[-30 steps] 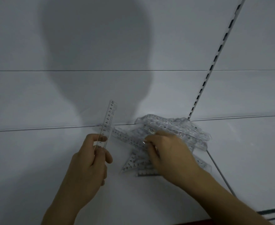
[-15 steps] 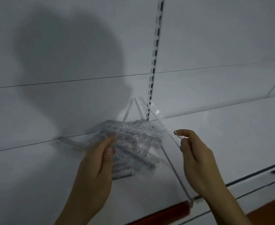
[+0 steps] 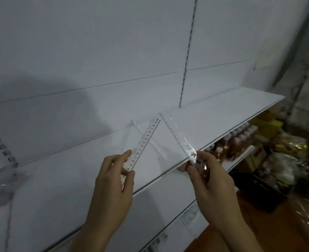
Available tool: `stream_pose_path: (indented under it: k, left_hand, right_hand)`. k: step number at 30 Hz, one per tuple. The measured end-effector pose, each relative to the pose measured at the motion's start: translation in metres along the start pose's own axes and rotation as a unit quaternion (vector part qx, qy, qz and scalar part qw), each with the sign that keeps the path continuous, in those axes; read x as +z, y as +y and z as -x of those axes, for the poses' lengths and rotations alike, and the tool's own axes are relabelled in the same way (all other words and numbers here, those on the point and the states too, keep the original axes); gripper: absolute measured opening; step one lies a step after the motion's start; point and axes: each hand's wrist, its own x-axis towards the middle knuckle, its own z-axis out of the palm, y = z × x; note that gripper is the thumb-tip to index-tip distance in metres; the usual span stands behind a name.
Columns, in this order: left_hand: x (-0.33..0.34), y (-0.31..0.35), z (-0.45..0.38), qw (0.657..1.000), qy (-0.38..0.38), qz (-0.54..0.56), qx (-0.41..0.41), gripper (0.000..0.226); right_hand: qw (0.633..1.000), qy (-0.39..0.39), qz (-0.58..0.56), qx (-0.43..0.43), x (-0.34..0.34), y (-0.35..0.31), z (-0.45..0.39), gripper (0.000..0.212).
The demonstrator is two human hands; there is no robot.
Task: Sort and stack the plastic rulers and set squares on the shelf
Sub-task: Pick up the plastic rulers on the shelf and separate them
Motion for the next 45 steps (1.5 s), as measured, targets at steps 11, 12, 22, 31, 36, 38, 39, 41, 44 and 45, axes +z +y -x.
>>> stream_pose_path:
  k: [11,12,22,31,36,38,39,41,44,45]
  left_hand:
    - [0.206,0.136,-0.065,0.992,-0.084,0.080,0.054,0.033]
    - [0.223,0.144,-0.075,0.990,-0.095,0.079,0.063,0.033]
    - [0.398,0.214,-0.218,0.981,-0.125,0.033,0.141,0.036]
    - [0.516,0.245,-0.316,0.970,-0.191,0.021,0.152,0.038]
    - [0.562,0.237,-0.361,0.972,-0.189,-0.033,0.134,0.036]
    - [0.583,0.232,-0.376,0.972,-0.189,-0.061,0.122,0.036]
    - [0.594,0.231,-0.384,0.972,-0.193,-0.072,0.115,0.035]
    - [0.621,0.231,-0.402,0.969,-0.204,-0.093,0.107,0.034]
    - [0.666,0.235,-0.439,0.968,-0.206,-0.110,0.097,0.032]
    - [0.680,0.237,-0.450,0.969,-0.203,-0.109,0.087,0.031]
  right_hand:
    - [0.977,0.177,0.062,0.105,-0.153,0.147,-0.044,0.040]
    - [0.974,0.184,0.065,0.115,-0.160,0.159,-0.050,0.041]
    - [0.962,0.219,0.102,0.127,-0.217,0.254,-0.178,0.045]
    - [0.964,0.221,0.075,0.125,-0.241,0.330,-0.308,0.038]
    - [0.969,0.201,0.071,0.123,-0.234,0.383,-0.375,0.033]
    - [0.972,0.187,0.071,0.121,-0.231,0.407,-0.401,0.033]
    - [0.973,0.180,0.078,0.119,-0.231,0.420,-0.414,0.035]
    - [0.977,0.167,0.073,0.111,-0.233,0.445,-0.445,0.038]
    - [0.984,0.135,0.064,0.099,-0.244,0.481,-0.495,0.039]
    - [0.985,0.123,0.068,0.095,-0.248,0.493,-0.512,0.040]
